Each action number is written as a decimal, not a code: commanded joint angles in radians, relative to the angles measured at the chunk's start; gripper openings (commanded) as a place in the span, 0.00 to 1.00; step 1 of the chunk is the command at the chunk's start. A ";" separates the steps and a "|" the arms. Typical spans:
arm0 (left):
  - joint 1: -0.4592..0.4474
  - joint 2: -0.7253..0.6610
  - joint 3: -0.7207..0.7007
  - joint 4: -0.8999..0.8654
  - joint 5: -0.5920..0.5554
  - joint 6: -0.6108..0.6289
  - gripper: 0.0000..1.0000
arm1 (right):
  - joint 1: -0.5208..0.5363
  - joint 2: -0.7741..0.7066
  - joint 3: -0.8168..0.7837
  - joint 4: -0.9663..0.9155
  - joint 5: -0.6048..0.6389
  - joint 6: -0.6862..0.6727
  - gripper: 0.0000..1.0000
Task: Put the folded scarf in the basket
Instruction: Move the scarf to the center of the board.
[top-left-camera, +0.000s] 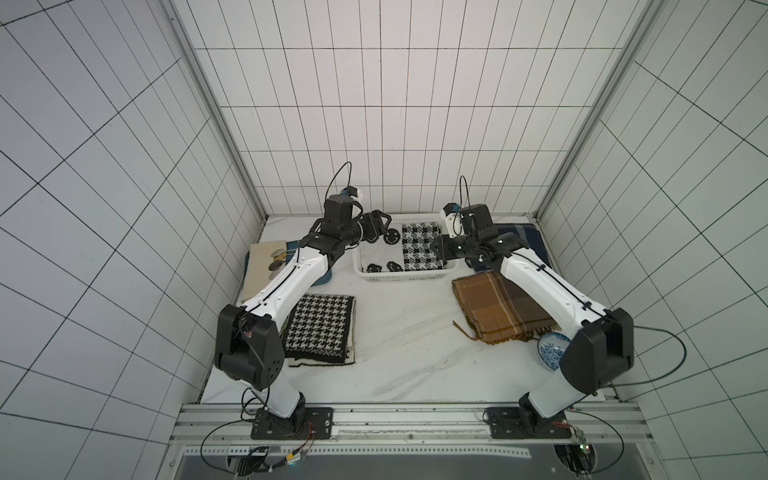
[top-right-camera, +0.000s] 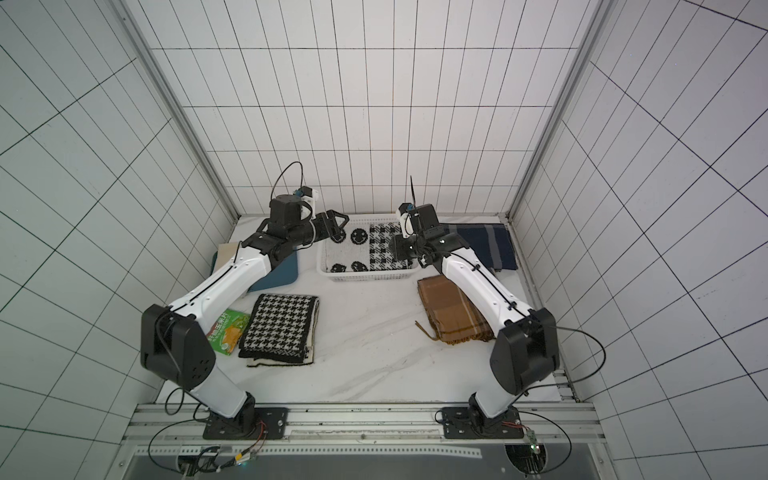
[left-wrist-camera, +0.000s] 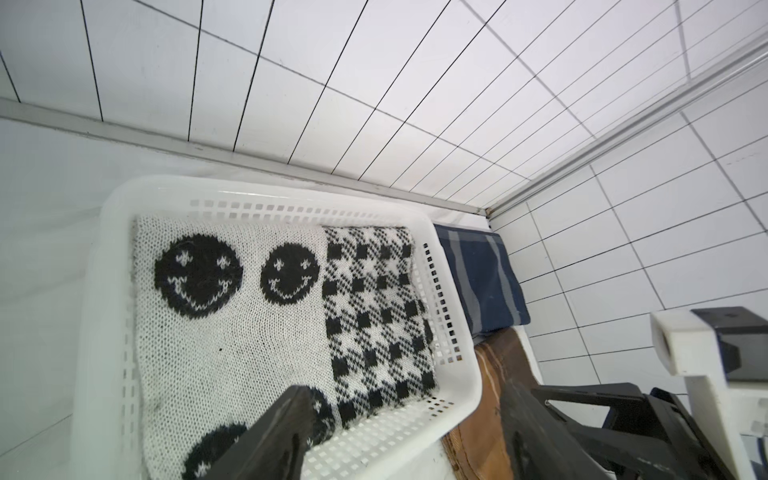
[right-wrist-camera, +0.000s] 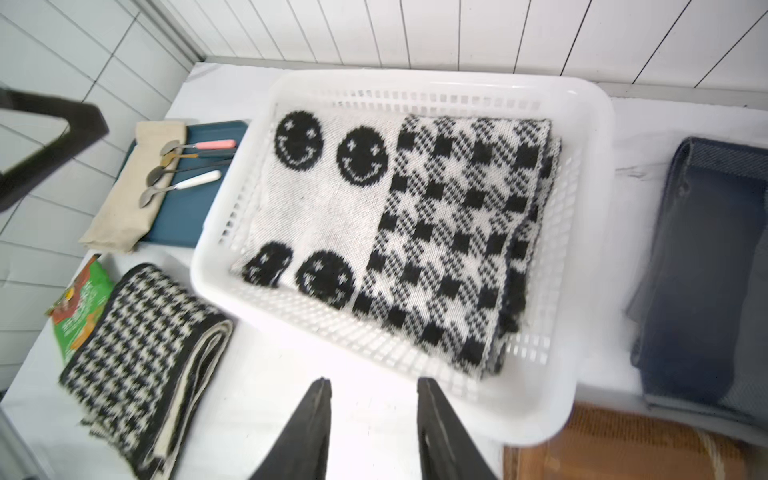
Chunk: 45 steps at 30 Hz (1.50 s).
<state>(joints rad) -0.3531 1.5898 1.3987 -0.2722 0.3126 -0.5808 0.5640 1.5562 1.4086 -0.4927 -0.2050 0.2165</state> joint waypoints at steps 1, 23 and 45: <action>-0.001 -0.051 -0.108 0.003 0.018 -0.010 0.79 | 0.049 -0.084 -0.141 -0.045 0.000 0.022 0.40; 0.205 -0.384 -0.741 0.228 -0.127 -0.093 0.98 | 0.434 0.338 -0.338 0.725 -0.176 0.381 0.68; 0.241 -0.443 -0.768 0.209 -0.132 -0.108 0.98 | 0.495 0.581 -0.149 0.708 -0.204 0.399 0.12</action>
<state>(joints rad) -0.1169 1.1595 0.6407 -0.0650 0.1913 -0.6956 1.0660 2.1567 1.2896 0.2676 -0.4126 0.6312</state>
